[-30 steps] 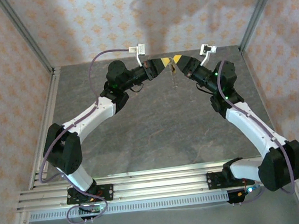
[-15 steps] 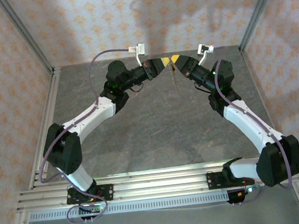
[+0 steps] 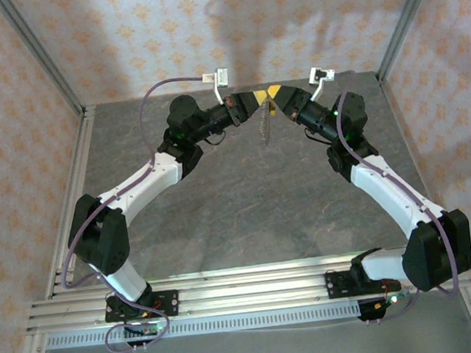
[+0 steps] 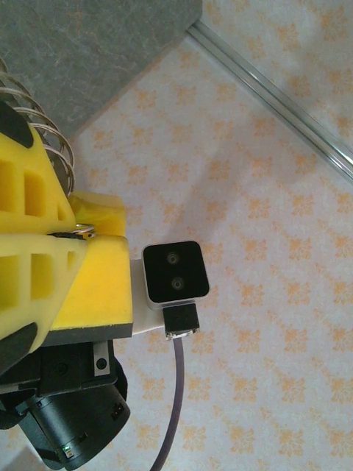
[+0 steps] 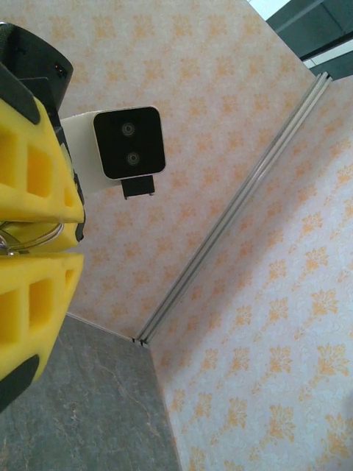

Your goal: Put the keys on the keyring

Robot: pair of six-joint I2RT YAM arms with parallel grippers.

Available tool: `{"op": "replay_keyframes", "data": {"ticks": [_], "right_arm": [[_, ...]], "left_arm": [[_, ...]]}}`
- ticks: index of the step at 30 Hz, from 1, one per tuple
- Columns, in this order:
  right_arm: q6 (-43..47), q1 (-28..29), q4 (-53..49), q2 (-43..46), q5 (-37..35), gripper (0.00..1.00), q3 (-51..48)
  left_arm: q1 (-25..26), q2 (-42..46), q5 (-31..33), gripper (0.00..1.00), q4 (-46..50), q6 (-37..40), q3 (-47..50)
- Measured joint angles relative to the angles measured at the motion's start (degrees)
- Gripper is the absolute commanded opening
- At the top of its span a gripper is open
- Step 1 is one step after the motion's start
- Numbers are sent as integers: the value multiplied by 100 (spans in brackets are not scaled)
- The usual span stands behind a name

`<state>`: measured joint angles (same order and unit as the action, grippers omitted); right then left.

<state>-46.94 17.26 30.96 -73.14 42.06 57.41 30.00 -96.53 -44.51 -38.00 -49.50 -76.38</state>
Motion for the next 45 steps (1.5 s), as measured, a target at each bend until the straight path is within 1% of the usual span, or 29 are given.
{"op": "replay_keyframes", "data": {"ticks": [2,5,8,17,19,21,23,25,28,30,32,35,38,45], "right_arm": [[0,7,0,-4,0,13,2],[-7,7,0,-4,0,14,4],[-2,11,0,-4,9,13,4],[2,22,0,-4,22,13,0],[9,28,-2,-4,20,11,-7],[48,33,-2,-4,17,6,-9],[85,33,0,2,2,4,-22],[111,33,11,22,-9,7,-72],[155,35,13,35,-24,15,-127],[168,61,9,37,-26,16,-164],[175,70,11,37,-33,14,-192],[199,70,-4,44,-48,4,-203],[201,70,0,66,-72,0,-254],[199,70,20,142,-116,0,-367]], "left_arm": [[0,0,0,0,0,-2,0],[0,0,0,0,0,-2,0],[0,0,0,0,0,-2,0],[-4,0,0,0,0,0,0],[-4,0,0,0,0,-2,0],[-4,0,2,0,0,-2,0],[-11,0,11,0,2,-9,0],[-15,0,4,0,9,-15,0],[-13,-13,-4,0,44,-15,0],[-9,-28,-2,0,44,-15,0],[-11,-28,-4,0,66,-15,0],[-11,-28,0,0,87,-15,0],[-15,-28,0,0,94,-15,0],[-9,-35,-9,0,149,-15,0]]}}
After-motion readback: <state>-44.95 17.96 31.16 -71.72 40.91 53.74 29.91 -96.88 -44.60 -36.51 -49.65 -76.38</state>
